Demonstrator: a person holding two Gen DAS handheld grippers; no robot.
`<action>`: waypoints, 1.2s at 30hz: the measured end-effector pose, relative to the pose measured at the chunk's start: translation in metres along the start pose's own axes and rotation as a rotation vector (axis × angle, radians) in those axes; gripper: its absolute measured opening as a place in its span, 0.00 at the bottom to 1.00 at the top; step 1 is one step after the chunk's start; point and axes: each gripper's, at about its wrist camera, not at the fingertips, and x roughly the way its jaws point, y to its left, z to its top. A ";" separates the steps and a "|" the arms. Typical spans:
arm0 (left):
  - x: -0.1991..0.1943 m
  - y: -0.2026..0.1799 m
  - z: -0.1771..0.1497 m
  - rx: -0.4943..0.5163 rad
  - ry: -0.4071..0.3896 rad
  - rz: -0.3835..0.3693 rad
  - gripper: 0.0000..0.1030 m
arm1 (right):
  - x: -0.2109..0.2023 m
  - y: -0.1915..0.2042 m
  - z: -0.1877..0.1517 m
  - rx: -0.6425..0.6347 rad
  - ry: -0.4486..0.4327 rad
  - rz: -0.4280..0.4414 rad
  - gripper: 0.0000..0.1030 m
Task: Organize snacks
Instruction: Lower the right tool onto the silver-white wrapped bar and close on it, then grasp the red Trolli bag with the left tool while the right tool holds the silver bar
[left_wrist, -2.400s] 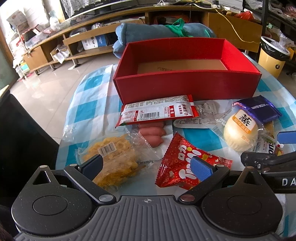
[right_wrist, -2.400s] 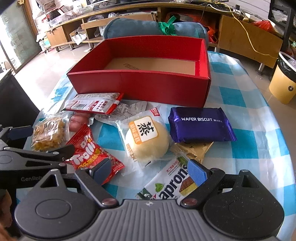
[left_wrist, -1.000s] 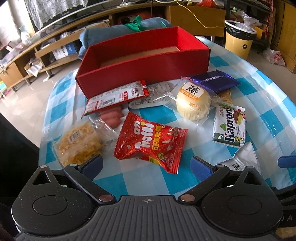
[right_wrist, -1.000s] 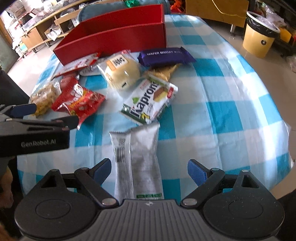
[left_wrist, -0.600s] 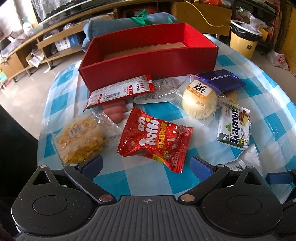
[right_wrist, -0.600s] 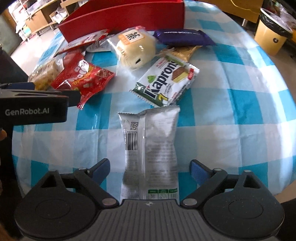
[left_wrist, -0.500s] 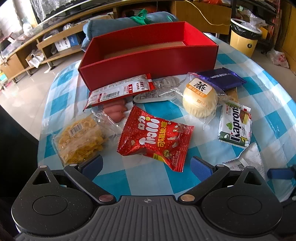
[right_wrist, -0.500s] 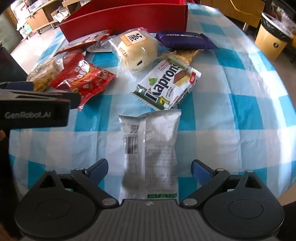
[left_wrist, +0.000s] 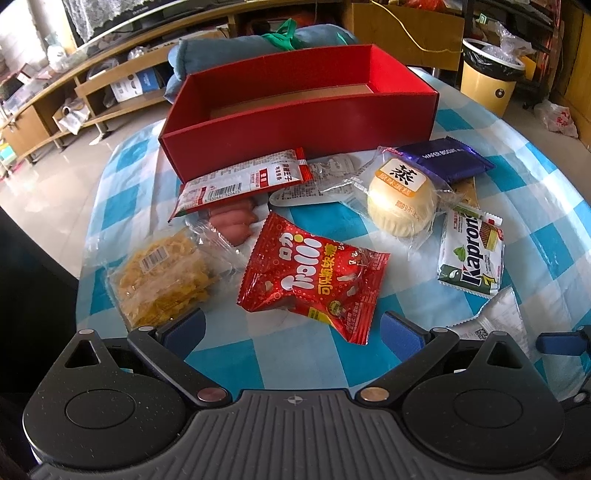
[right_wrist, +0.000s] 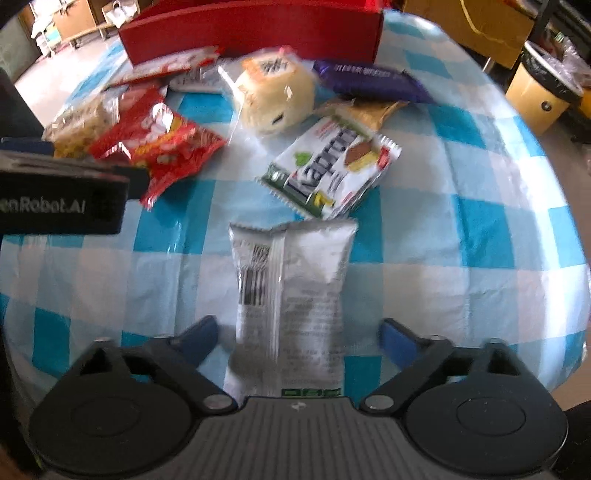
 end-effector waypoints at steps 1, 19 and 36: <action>0.000 0.000 0.000 -0.001 0.000 -0.001 0.99 | -0.004 0.000 0.000 -0.009 -0.018 -0.001 0.59; 0.006 -0.002 0.001 0.009 0.014 0.018 0.99 | -0.020 -0.004 0.020 -0.044 -0.108 0.047 0.40; 0.021 0.014 0.014 -0.065 0.049 0.068 0.99 | -0.026 -0.024 0.052 -0.016 -0.186 0.077 0.39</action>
